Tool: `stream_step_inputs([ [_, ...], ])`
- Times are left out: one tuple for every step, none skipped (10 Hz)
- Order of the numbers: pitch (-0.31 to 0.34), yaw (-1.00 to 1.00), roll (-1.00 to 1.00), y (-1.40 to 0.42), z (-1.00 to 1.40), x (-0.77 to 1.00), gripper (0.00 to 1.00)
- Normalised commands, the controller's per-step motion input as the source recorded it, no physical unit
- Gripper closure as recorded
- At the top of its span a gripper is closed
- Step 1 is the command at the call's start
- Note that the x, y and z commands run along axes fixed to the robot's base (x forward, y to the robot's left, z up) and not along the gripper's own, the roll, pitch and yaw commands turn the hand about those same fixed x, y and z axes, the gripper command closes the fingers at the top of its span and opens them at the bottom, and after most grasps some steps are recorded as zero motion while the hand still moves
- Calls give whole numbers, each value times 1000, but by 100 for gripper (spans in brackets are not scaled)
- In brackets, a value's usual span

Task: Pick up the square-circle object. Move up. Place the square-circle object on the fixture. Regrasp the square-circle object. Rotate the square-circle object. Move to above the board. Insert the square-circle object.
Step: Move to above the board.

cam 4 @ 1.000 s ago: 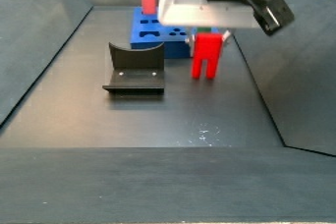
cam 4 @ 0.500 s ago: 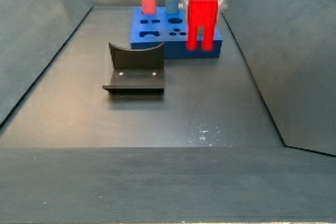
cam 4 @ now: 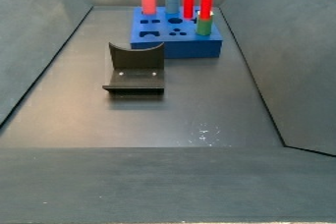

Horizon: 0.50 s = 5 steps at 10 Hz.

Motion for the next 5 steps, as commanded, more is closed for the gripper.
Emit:
stream_step_inputs([
  [90, 45, 45, -122, 1000, 126, 100],
  [85, 44, 26, -112, 1000, 114, 100],
  [84, 45, 15, -107, 1000, 104, 100],
  [87, 47, 3, -84, 889, 83, 100],
  [88, 47, -4, -67, 775, 67, 100],
])
